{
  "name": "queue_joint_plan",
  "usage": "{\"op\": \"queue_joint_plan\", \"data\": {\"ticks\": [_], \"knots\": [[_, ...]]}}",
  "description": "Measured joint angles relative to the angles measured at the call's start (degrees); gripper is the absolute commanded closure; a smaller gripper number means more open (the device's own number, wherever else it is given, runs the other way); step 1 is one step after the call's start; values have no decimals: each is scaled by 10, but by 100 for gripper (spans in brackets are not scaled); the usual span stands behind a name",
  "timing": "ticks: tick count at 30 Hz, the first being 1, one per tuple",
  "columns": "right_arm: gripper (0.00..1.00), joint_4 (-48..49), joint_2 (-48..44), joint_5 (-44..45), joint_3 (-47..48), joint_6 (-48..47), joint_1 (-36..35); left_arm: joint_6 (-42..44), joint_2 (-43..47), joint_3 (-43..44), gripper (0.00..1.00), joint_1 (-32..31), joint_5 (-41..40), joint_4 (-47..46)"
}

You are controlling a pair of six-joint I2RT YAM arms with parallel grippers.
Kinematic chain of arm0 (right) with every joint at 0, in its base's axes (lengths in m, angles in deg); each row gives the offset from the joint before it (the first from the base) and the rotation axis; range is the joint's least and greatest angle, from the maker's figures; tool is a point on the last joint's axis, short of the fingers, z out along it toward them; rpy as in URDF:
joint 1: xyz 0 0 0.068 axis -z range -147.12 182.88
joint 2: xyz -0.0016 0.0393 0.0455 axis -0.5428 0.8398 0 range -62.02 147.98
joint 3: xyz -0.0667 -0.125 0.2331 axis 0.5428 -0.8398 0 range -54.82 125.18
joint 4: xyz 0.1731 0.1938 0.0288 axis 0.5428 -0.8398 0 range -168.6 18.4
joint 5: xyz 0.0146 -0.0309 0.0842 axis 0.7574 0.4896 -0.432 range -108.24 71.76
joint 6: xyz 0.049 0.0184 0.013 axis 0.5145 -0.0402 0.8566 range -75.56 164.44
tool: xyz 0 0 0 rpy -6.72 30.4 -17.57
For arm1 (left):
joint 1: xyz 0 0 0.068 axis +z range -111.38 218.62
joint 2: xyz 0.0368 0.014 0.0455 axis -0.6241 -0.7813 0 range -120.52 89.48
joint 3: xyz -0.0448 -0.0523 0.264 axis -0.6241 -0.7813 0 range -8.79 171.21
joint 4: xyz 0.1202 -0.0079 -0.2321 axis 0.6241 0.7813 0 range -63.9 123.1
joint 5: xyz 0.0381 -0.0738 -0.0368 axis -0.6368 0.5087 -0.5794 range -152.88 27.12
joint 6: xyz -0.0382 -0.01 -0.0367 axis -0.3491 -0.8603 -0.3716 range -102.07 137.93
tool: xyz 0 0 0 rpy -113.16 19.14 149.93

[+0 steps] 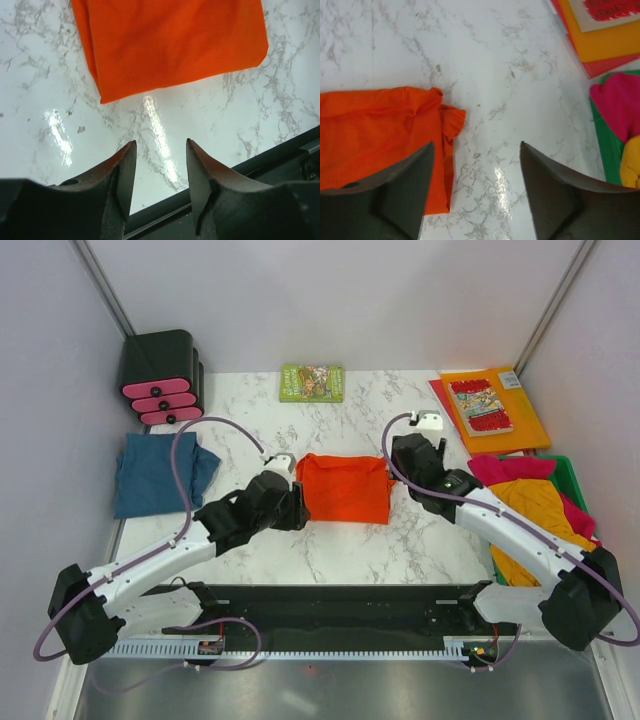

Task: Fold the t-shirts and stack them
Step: Fold the long partially folded tshirt into a neat square, then put the neatly folded tshirt into the corner of the board with the left arm

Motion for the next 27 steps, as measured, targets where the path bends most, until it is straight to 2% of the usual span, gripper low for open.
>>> {"op": "queue_joint_plan", "data": {"ticks": [1,6,8,10,13,17,19,22,27], "knots": [[2,10,-14,21,-14,-1,0,-4,9,-5,50,-4,-7,10],[2,143,-168,116,-144,-59,0,-26,75,-26,50,-14,-32,55],[2,177,-194,160,-159,-89,3,-35,104,-29,50,-16,-37,75],[2,224,-178,211,-158,-118,8,-38,123,-29,51,-17,-38,89],[2,265,-138,235,-168,-148,26,-38,128,-27,51,-19,-37,108],[2,404,-131,227,-270,-226,54,-34,109,-7,54,-21,-40,148],[2,435,-120,223,-307,-251,64,-27,102,8,54,-24,-47,163],[2,441,-97,221,-308,-252,71,-18,93,30,54,-25,-58,176],[2,538,-72,199,-328,-253,106,-13,83,42,55,-25,-82,186]]}}
